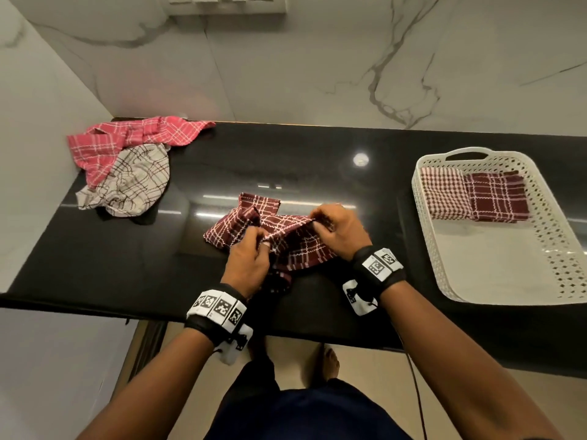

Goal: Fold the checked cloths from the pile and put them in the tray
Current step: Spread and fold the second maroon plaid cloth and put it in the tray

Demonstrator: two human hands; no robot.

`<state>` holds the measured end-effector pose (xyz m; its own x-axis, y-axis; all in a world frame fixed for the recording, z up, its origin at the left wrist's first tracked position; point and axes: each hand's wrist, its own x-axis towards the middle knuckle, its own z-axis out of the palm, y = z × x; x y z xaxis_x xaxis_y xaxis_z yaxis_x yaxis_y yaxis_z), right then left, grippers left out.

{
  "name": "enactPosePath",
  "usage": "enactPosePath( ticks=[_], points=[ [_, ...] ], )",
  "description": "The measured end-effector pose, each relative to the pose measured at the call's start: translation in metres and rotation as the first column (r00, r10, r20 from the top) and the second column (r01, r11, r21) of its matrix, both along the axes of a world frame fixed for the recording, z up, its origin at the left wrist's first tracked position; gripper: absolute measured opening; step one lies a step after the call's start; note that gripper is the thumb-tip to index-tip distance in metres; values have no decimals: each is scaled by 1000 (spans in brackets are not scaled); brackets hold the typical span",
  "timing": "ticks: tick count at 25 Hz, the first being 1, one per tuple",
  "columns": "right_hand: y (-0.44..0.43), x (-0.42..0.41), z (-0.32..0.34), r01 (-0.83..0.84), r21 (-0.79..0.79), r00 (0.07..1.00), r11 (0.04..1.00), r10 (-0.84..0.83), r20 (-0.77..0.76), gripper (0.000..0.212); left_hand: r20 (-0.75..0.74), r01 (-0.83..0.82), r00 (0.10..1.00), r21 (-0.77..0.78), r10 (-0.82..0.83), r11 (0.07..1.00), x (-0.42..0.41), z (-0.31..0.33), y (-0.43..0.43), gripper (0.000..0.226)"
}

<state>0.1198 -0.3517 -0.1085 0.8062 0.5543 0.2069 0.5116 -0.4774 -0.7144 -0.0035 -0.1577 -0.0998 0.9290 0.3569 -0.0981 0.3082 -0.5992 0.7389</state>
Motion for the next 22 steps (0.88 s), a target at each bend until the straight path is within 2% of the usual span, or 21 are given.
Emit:
enactPosePath(
  ticks=[2, 6, 8, 11, 13, 15, 16, 17, 19, 20, 22],
  points=[
    [-9, 1, 14, 55, 100, 993, 993, -44, -111, 12, 72, -33, 997, -72, 39, 997, 3, 18, 10, 9],
    [-20, -2, 53, 86, 210, 952, 974, -18, -307, 22, 222, 70, 971, 100, -91, 992, 17, 52, 39, 16],
    [-16, -4, 71, 58, 183, 939, 981, 8, -343, 17, 268, 135, 950, 119, -163, 984, 25, 64, 57, 14],
    [-8, -7, 88, 50, 38, 959, 998, -38, -282, 9, 281, 175, 938, 125, -204, 977, 37, 69, 90, 7],
    [-3, -8, 94, 126, -7, 979, 992, -126, -163, 4, 171, 197, 959, 166, -225, 966, 44, 62, 110, 11],
    [3, -6, 96, 292, 31, 954, 956, -290, -74, 8, 23, 235, 969, 247, -248, 940, 54, 49, 126, 13],
    [5, -6, 96, 367, 67, 929, 928, -362, -76, 10, -13, 227, 973, 214, -229, 950, 59, 45, 131, 14],
    [8, -9, 95, 420, 100, 906, 902, -412, -95, 11, -15, 200, 980, 114, -200, 973, 62, 43, 134, 14],
    [12, -20, 92, 468, 133, 882, 874, -453, -129, 11, 45, 168, 986, -165, -163, 972, 63, 49, 136, 14],
    [10, -28, 90, 479, 149, 876, 865, -458, -154, 10, 91, 187, 981, -248, -169, 950, 61, 55, 139, 14],
    [-3, -41, 97, 470, 191, 876, 862, -431, -215, 6, 142, 340, 939, -275, -312, 899, 56, 77, 152, 14]
  ],
)
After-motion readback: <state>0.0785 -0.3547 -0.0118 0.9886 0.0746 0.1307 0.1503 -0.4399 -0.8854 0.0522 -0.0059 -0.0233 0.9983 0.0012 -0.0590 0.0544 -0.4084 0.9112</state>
